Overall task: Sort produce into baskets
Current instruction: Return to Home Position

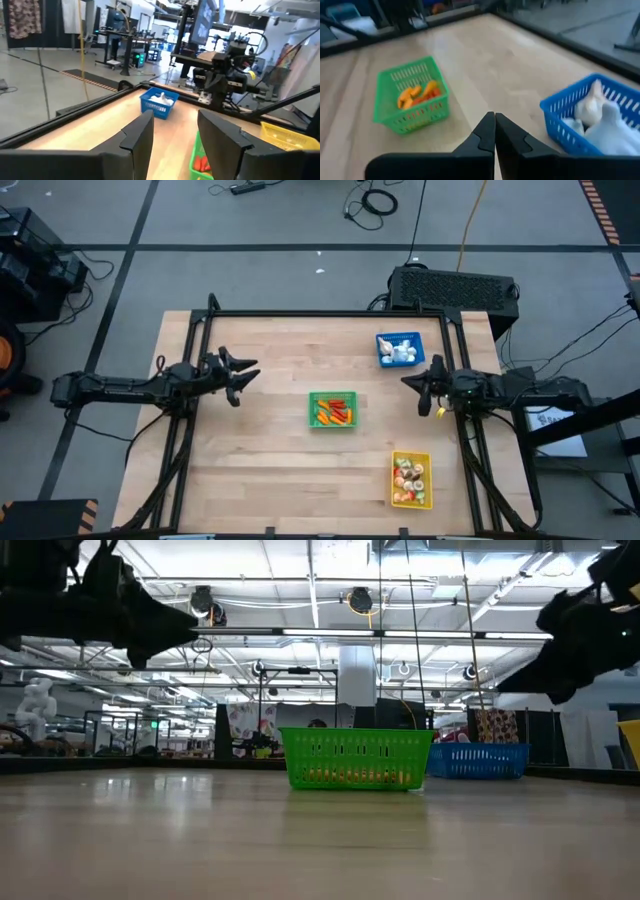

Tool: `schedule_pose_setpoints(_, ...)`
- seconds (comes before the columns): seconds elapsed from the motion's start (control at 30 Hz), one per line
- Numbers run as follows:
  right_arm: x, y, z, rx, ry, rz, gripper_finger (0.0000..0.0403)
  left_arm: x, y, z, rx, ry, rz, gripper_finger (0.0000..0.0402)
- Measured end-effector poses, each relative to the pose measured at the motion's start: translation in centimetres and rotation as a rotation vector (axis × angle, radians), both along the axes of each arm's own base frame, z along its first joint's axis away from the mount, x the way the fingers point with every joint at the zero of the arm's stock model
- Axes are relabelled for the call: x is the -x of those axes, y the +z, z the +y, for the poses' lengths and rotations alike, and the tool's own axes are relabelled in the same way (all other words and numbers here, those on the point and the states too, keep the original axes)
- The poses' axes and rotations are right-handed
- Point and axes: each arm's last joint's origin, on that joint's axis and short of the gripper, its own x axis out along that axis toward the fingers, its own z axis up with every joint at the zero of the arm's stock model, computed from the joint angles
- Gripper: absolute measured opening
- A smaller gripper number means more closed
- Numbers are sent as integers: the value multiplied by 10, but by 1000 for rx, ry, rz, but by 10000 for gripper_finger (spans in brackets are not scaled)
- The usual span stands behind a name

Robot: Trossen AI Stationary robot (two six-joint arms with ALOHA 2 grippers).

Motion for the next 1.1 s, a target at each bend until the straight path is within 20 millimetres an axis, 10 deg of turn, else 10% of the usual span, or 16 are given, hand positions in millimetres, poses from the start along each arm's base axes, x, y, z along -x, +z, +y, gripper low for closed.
schedule_pose_setpoints(1.1, 4, 6, 10, 316, 402, -233, 0, 3, -10, 4, 15, 180, 35, 160)
